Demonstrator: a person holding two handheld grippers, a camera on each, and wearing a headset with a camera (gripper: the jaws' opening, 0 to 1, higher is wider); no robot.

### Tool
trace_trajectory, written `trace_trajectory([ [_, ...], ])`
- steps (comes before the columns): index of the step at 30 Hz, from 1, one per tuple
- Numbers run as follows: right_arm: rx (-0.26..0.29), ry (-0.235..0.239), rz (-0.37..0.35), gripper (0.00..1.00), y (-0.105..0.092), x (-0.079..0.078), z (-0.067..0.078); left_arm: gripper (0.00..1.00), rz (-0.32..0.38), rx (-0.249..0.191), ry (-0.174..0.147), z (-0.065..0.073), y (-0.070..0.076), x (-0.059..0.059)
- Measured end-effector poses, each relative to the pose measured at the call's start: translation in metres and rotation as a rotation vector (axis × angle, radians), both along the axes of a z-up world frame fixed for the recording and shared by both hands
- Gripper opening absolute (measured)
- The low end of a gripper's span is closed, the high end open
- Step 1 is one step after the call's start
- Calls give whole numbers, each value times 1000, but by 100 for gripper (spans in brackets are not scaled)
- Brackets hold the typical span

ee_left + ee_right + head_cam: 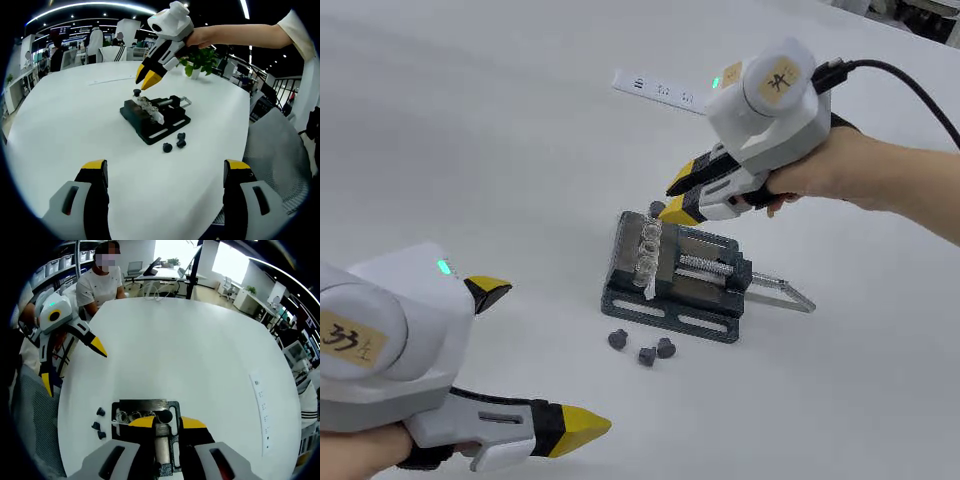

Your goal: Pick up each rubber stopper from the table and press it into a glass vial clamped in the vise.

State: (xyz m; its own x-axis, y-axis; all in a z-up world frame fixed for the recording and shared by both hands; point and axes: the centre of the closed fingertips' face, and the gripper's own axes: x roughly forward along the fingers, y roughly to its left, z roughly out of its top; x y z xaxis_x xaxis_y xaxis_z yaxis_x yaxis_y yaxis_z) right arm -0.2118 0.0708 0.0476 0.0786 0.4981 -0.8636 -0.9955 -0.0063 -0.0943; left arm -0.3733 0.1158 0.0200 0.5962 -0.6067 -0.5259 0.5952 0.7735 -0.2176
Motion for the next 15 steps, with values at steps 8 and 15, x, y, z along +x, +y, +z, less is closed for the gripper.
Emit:
trace_trajectory([
  [8, -9, 25, 30, 8, 5, -1, 3, 95, 4, -2, 0, 0, 1, 2],
  [15, -22, 44, 34, 3, 5, 0, -4, 95, 8, -1, 8, -2, 4, 1],
])
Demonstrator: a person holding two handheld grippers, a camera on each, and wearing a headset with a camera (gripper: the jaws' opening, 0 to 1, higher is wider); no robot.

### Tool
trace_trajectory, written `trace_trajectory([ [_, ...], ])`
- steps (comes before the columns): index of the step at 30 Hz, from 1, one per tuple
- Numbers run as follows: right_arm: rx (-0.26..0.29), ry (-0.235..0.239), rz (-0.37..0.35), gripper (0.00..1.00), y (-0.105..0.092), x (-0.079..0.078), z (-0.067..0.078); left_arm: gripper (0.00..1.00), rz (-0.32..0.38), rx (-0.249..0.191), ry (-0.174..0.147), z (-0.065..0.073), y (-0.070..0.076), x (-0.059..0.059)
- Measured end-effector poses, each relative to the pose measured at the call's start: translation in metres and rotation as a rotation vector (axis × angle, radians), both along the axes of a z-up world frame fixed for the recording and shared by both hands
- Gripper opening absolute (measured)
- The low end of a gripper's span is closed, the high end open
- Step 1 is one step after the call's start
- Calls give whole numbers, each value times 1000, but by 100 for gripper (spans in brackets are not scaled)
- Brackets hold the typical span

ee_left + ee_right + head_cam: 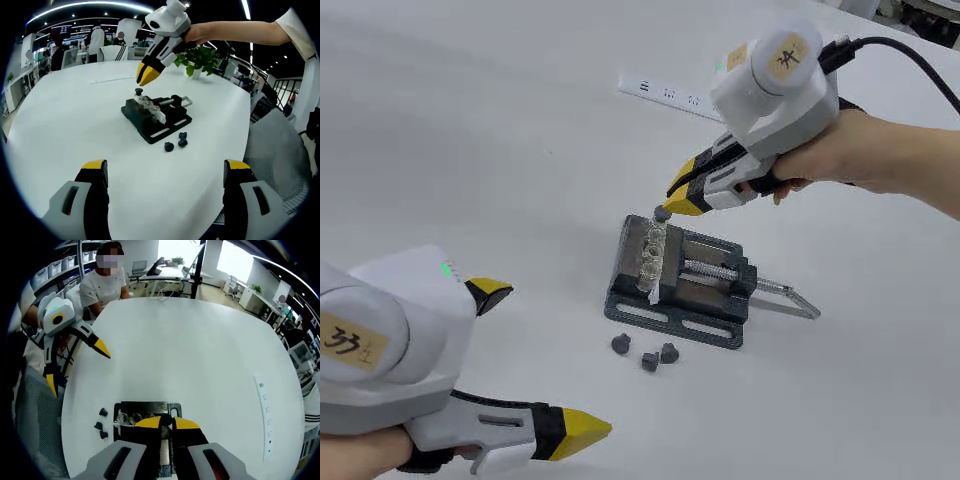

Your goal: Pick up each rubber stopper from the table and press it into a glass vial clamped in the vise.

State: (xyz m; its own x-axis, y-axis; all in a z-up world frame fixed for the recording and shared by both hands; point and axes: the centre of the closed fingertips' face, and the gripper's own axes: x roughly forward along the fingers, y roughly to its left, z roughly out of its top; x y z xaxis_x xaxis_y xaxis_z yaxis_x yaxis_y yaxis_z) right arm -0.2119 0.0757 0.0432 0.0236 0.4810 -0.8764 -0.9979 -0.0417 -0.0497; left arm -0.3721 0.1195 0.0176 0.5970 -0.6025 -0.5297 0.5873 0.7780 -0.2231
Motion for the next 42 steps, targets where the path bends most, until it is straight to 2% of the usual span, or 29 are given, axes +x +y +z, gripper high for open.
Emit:
trace_trajectory([
  [20, -10, 18, 3, 1, -2, -3, -8, 95, 3, 1, 16, -3, 1, -4],
  [24, -12, 35, 3, 0, -2, -5, -8, 95, 4, 1, 18, -4, 1, -4],
  [32, -65, 82, 16, 0, -2, -6, -9, 95, 0, -2, 23, -5, -2, -5],
  [36, -90, 137, -3, 0, -2, -6, -10, 95, -4, -4, 27, -6, -3, -3],
  [41, -128, 116, 34, 0, -3, -9, -10, 95, -6, -10, 28, -5, -5, 0],
  [42, -139, 98, 49, 0, -4, -8, -10, 95, -5, -12, 28, -5, -6, 1],
])
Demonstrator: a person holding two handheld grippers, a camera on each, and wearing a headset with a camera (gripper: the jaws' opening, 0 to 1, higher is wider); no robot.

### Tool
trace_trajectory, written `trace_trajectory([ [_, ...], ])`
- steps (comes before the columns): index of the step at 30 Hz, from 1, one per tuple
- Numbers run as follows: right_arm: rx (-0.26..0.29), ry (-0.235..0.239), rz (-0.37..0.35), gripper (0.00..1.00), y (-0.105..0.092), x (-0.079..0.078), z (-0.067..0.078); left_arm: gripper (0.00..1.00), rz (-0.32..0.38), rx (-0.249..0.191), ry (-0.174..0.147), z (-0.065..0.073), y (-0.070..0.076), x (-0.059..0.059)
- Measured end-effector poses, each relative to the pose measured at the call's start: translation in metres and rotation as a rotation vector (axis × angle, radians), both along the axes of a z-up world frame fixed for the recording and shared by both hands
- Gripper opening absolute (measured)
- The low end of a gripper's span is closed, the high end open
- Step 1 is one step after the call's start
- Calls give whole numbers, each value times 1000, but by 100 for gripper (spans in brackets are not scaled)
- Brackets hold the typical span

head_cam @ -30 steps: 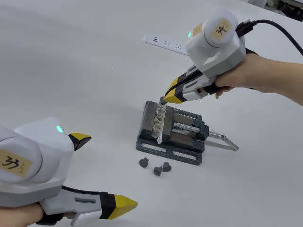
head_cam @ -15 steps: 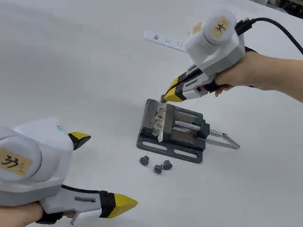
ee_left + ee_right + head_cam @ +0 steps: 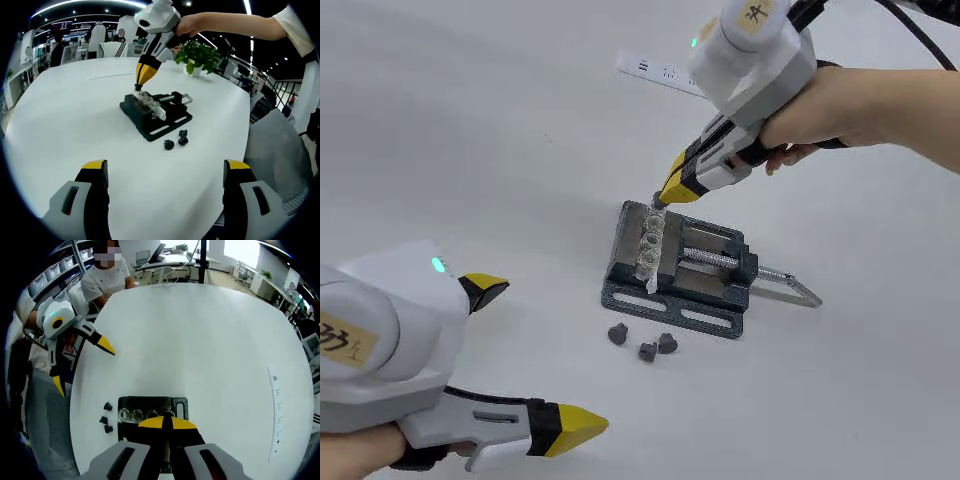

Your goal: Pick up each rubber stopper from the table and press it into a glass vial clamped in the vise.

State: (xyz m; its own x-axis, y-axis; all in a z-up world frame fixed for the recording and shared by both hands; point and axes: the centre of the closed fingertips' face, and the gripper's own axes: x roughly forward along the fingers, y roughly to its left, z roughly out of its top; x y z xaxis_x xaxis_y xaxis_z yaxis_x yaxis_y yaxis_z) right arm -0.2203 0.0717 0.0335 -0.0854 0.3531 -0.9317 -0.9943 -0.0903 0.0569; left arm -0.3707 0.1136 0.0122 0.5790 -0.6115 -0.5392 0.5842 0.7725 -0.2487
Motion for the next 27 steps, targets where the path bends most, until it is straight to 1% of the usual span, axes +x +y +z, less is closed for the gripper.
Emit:
trace_trajectory([
  [1, -1, -5, 4, 0, 0, 0, 0, 95, 0, -2, 0, 0, 0, 1],
  [2, -5, -3, -11, 0, 0, 1, 0, 95, 0, -3, 1, 0, 0, 2],
  [5, -9, 7, -25, 0, 0, 0, 0, 95, -4, -7, 0, -2, -1, 5],
  [6, -9, 7, -14, 0, -1, 0, 0, 95, -6, -8, 0, -2, -2, 6],
  [10, -6, 16, -21, 0, -1, 1, -1, 95, -8, -18, -2, 0, -4, 7],
  [14, -13, 15, -18, 0, 0, 0, -1, 95, -7, -23, -3, 1, -5, 7],
  [17, -28, 6, -3, 0, 0, 0, -2, 95, -3, -24, -2, 1, -4, 8],
  [18, -38, 0, 13, 0, 1, 1, -2, 95, -2, -24, -1, 0, -3, 8],
  [19, -45, 1, 3, 0, 2, 1, -2, 95, -1, -24, 0, 0, -2, 9],
  [20, -57, -8, 29, 0, 0, 1, -3, 95, 2, -23, 2, -1, -2, 9],
  [21, -57, -4, 20, 0, 1, 0, -3, 95, 2, -23, 2, -1, -1, 9],
  [24, -71, 5, 25, 0, 1, 0, -3, 95, 10, -25, 2, -1, -1, 10],
  [25, -74, 7, 52, 0, 0, 0, -4, 95, 14, -28, 4, -1, -1, 10],
  [26, -75, 14, 33, 0, 2, 2, -4, 95, 17, -31, 4, -1, -1, 10],
  [27, -78, 9, 58, 0, 1, 2, -4, 95, 19, -32, 5, -1, -1, 10],
])
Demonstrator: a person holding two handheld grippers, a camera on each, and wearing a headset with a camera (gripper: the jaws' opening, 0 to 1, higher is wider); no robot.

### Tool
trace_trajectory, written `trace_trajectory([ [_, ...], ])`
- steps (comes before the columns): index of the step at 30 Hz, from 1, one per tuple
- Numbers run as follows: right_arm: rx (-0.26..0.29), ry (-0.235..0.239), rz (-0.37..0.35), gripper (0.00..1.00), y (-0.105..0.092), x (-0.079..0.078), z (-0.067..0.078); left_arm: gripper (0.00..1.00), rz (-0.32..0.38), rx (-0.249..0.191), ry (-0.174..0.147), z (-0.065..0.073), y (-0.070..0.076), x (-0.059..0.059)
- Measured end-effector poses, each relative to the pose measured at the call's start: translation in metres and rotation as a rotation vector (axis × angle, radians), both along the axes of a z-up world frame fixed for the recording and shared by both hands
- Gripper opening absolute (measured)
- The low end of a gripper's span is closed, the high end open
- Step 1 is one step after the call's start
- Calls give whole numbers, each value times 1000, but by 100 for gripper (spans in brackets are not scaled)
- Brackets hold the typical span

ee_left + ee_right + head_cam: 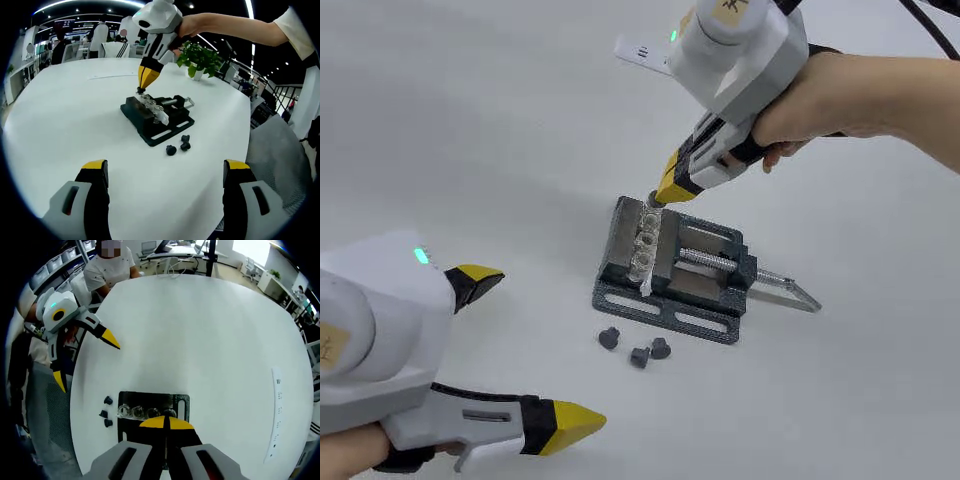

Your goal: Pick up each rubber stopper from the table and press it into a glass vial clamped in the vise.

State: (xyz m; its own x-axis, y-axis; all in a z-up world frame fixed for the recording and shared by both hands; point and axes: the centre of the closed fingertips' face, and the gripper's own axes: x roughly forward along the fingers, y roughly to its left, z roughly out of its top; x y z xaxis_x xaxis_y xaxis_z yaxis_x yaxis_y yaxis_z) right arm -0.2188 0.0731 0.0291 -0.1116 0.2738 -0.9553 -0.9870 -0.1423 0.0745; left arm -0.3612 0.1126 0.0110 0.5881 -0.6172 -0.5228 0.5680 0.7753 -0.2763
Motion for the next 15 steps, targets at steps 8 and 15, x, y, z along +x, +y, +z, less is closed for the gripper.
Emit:
trace_trajectory([
  [8, 17, 8, -11, 0, -2, 3, -1, 94, 19, -7, 19, -6, 2, -3],
  [15, -13, -3, -23, 0, 0, -2, 0, 94, 17, -14, 21, -8, -1, 0],
])
